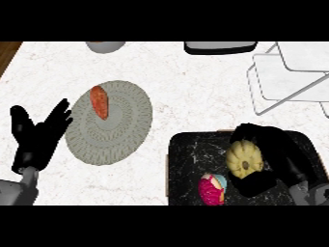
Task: Pick the squash from the tray and place it in the tiered shelf
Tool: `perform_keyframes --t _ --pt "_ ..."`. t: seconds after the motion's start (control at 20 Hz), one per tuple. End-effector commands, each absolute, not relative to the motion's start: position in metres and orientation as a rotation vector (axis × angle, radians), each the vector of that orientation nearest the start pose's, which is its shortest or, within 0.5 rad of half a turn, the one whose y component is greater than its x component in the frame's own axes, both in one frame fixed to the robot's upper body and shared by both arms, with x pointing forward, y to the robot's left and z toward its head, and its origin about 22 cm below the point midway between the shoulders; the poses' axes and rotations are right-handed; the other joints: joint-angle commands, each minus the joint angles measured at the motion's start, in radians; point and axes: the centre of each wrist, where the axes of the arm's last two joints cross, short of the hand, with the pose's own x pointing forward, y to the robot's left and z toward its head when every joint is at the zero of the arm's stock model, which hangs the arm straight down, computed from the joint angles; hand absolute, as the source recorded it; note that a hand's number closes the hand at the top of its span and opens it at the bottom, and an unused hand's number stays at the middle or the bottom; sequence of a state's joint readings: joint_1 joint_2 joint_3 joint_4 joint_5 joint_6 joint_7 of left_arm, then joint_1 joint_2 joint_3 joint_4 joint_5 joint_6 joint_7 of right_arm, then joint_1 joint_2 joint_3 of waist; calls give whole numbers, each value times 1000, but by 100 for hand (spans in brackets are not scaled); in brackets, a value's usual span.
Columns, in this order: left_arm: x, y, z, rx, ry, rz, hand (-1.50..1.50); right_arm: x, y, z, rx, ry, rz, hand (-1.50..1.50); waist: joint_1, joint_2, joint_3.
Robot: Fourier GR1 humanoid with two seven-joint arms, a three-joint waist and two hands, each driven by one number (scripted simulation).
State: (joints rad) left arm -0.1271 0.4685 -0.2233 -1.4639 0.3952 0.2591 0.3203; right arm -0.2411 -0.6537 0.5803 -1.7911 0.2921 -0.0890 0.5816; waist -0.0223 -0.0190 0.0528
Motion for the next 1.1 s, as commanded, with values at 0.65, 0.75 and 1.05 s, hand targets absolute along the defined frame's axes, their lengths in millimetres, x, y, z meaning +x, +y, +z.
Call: perform_keyframes --t 0.65,0.75,1.05 --pt "242 302 -9 133 -1100 63 0 206 -252 273 -883 -1621 618 150 -12 8 -57" --pt "247 303 -2 113 -1103 59 0 211 -262 293 -912 -1623 552 150 1 12 -56" --pt "250 292 -6 108 -1106 44 0 222 -289 334 -936 -1599 456 150 24 21 -56"
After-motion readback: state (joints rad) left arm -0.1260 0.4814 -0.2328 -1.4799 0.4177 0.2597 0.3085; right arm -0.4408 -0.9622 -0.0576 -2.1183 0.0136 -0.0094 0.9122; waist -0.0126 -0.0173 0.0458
